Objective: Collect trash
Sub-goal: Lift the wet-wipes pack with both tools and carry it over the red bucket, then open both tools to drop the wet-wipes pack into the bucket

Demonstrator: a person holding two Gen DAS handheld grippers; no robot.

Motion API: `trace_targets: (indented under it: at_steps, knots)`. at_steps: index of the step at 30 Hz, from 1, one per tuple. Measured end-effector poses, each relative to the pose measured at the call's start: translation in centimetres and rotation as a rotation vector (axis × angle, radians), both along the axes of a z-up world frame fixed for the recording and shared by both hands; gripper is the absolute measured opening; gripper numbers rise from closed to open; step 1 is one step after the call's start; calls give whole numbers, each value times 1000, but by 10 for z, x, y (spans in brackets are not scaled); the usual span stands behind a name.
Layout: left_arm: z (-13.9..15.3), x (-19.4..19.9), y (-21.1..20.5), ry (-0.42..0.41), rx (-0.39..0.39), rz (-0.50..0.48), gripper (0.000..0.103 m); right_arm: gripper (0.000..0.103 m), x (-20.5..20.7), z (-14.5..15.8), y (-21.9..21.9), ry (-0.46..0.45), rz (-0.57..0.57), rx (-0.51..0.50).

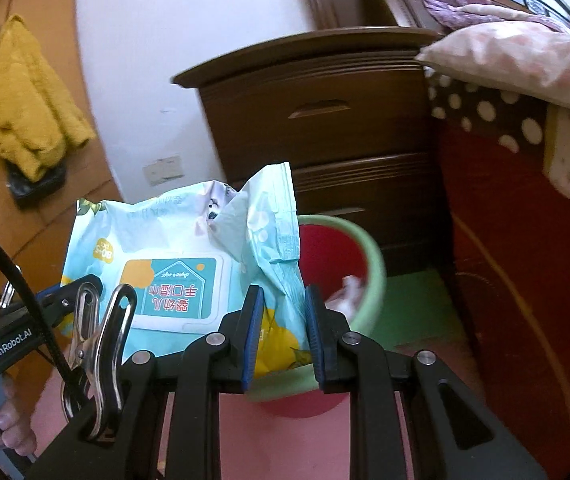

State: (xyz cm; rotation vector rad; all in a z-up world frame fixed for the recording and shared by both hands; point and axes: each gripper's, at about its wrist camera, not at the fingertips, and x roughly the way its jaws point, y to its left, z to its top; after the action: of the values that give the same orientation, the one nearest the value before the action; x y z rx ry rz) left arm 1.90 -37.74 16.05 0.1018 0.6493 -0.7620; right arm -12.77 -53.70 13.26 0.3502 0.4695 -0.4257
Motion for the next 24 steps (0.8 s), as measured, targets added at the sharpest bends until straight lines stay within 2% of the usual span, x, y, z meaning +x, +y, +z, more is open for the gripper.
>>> trace_targets:
  at_steps: [9,11,12,13,15,19,24]
  knots:
    - [-27,29,-37,60,16,-28,22,24,16,-17,-36,68,-60,-6]
    - [-31,33,-41,88,10,-43,23,24,22,-21,-42,71,-59,4]
    - [-33,34,-42,100,9,-50,27,24,23,-23,-43,69,-51,12]
    - [-33,34,-42,97,8,-59,35,24,26,-24,-44,67,-38,25]
    - [-32,30,-40,70,4,-85,42,24,30,-25,-43,70,-35,9]
    - [-28,28,-33,62,10,-88,44,29,37,-24,-38,73,-23,-16]
    - [-22,36,-9,104,-43,-50,44,30,35,-17,-36,41,-24,-24]
